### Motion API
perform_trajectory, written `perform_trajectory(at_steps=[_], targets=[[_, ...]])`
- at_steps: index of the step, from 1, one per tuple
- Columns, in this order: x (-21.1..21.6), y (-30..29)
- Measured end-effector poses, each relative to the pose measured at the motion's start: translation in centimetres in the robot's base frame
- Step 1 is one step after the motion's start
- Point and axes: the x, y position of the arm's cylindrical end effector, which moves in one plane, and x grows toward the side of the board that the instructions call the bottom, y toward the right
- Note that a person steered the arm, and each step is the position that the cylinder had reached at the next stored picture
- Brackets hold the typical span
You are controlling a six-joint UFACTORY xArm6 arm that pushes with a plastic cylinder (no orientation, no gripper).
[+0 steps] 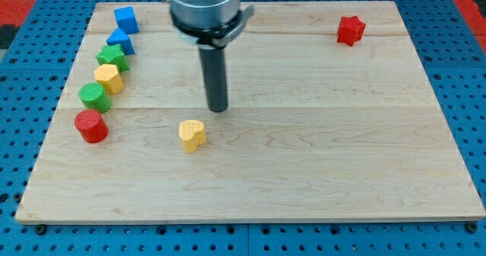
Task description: Slide the yellow heart into the bottom side of the red circle
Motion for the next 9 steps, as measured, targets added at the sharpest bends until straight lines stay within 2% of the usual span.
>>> perform_trajectory(at_steps=[1,2,4,5,6,7,9], targets=[[4.4,1.2],[5.9,-5.6],[3.2,-5.8],[7.6,-6.4],[8.0,-7.2],[6.0,-2.4],[5.5,-8.8]])
